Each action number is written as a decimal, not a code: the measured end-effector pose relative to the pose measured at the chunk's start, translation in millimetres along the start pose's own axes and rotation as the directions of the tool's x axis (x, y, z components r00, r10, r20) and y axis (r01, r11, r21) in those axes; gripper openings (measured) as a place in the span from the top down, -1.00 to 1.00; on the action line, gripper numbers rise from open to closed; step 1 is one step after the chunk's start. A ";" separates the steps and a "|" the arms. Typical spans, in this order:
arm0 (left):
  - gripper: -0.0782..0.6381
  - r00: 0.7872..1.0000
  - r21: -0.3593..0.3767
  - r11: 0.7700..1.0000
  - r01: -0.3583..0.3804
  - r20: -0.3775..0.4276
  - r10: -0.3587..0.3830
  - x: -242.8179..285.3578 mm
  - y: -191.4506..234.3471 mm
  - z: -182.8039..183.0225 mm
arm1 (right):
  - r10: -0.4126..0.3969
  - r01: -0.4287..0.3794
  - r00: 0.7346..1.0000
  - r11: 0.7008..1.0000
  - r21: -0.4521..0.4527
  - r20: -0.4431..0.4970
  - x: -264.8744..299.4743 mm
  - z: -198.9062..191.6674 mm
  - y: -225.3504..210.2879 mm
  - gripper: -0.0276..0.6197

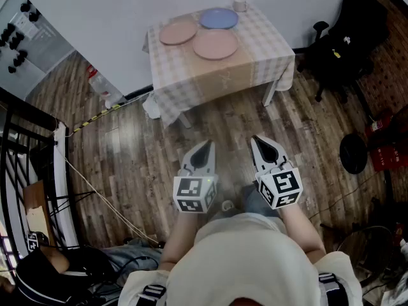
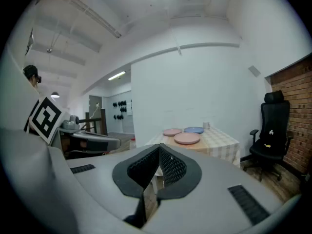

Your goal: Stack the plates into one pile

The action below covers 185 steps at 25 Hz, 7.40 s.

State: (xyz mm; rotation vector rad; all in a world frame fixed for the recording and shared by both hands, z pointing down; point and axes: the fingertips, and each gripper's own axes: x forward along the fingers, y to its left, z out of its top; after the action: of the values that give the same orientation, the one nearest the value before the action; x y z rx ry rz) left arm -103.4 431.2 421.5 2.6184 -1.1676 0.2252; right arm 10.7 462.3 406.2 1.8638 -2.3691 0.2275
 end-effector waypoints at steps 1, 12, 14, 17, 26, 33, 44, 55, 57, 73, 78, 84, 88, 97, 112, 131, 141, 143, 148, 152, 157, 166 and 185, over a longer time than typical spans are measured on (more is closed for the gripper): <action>0.77 1.000 -0.004 1.000 -0.007 0.005 0.007 -7.1 -0.2 -1.4 | -0.001 0.001 1.000 1.000 0.000 -0.001 -5.9 -0.9 3.4 0.91; 0.77 0.997 -0.009 0.999 -0.042 0.064 0.042 -52.3 -5.8 4.1 | 0.016 -0.015 1.000 1.000 -0.011 0.020 -39.6 5.3 29.9 0.91; 0.77 0.997 -0.011 0.999 -0.046 0.063 0.046 -56.0 -5.1 3.0 | 0.023 -0.023 1.000 1.000 -0.012 0.021 -41.1 4.0 34.8 0.91; 0.77 0.997 -0.015 0.999 -0.045 0.060 0.046 -60.2 -6.0 2.3 | 0.032 -0.032 0.999 0.999 -0.021 0.022 -43.7 5.4 40.4 0.91; 0.77 0.997 -0.001 0.999 -0.035 0.066 0.035 -71.7 -10.4 0.4 | 0.079 -0.082 0.996 0.994 0.068 0.049 -48.7 5.1 53.7 0.91; 0.77 0.997 0.002 0.999 -0.033 0.067 0.033 -75.5 -6.7 -1.8 | 0.067 -0.069 0.997 0.996 0.057 0.043 -45.6 2.1 59.0 0.91; 0.77 0.999 -0.009 1.000 -0.015 0.047 0.015 -65.1 -0.1 -7.3 | 0.069 -0.070 0.997 0.995 0.069 0.021 -38.0 -5.0 61.3 0.91; 0.77 0.993 -0.061 0.993 -0.101 0.051 0.104 -13.0 32.0 4.4 | 0.161 -0.161 0.987 0.984 0.069 0.004 24.5 -0.5 30.1 0.91; 0.77 0.990 -0.070 0.990 -0.123 0.055 0.127 1.2 43.9 11.3 | 0.181 -0.180 0.984 0.982 0.063 0.002 44.2 5.3 22.1 0.91; 0.77 0.977 -0.096 0.975 -0.200 0.050 0.206 123.4 85.9 54.4 | 0.258 -0.257 0.966 0.965 0.041 -0.009 165.1 36.6 -63.2 0.91; 0.77 0.972 -0.102 0.968 -0.228 0.040 0.233 154.5 93.7 63.9 | 0.282 -0.281 0.959 0.958 0.048 -0.012 196.6 44.3 -88.8 0.91; 0.77 0.960 -0.109 0.955 -0.274 0.032 0.279 188.6 104.0 75.1 | 0.325 -0.324 0.945 0.943 0.080 -0.011 231.4 52.1 -115.3 0.91; 0.77 0.949 -0.118 0.944 -0.308 0.031 0.314 206.8 113.0 79.5 | 0.354 -0.352 0.935 0.933 0.078 -0.012 253.1 56.6 -129.0 0.91; 0.77 0.925 -0.172 0.914 -0.366 0.036 0.378 247.2 124.8 86.8 | 0.397 -0.396 0.917 0.917 0.049 -0.025 289.9 65.3 -162.7 0.91; 0.77 0.911 -0.204 0.891 -0.405 -0.008 0.413 276.4 132.9 81.7 | 0.377 -0.375 0.925 0.925 0.059 -0.038 312.1 65.4 -203.5 0.91; 0.77 0.930 -0.159 0.917 -0.366 -0.058 0.362 359.3 194.6 88.9 | 0.277 -0.275 0.959 0.960 0.047 -0.060 386.1 70.2 -249.7 0.91; 0.77 0.927 -0.162 0.914 -0.371 -0.115 0.356 396.0 248.5 89.8 | 0.257 -0.253 0.962 0.966 0.047 -0.097 452.1 70.6 -258.7 0.91; 0.77 0.929 -0.160 0.917 -0.365 -0.128 0.348 404.3 257.5 90.1 | 0.249 -0.245 0.963 0.968 0.047 -0.106 463.4 70.7 -261.2 0.91; 0.77 0.934 -0.141 0.928 -0.344 -0.152 0.323 426.3 274.1 90.8 | 0.226 -0.221 0.965 0.974 0.048 -0.131 487.6 66.8 -270.1 0.91; 0.77 0.937 -0.137 0.934 -0.331 -0.163 0.308 440.2 287.8 93.2 | 0.207 -0.203 0.967 0.978 0.039 -0.148 505.8 64.9 -275.8 0.91; 0.77 0.942 -0.140 0.939 -0.314 -0.166 0.290 459.6 305.3 99.5 | 0.186 -0.183 0.968 0.982 0.034 -0.169 527.9 62.4 -283.7 0.91; 0.77 0.953 -0.137 0.950 -0.279 -0.164 0.256 493.9 332.6 113.6 | 0.138 -0.134 0.972 0.990 0.030 -0.192 574.2 60.2 -302.0 0.91; 0.77 0.971 -0.160 0.969 -0.191 -0.178 0.162 544.0 363.6 124.1 | -0.104 0.115 0.957 0.993 0.023 -0.271 651.9 29.5 -392.8 0.91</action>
State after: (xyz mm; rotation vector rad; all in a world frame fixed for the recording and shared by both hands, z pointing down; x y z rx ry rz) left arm -9.6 -223.3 501.7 2.2983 -1.3006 0.3485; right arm 239.0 -256.2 515.5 1.8390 -2.0889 0.4854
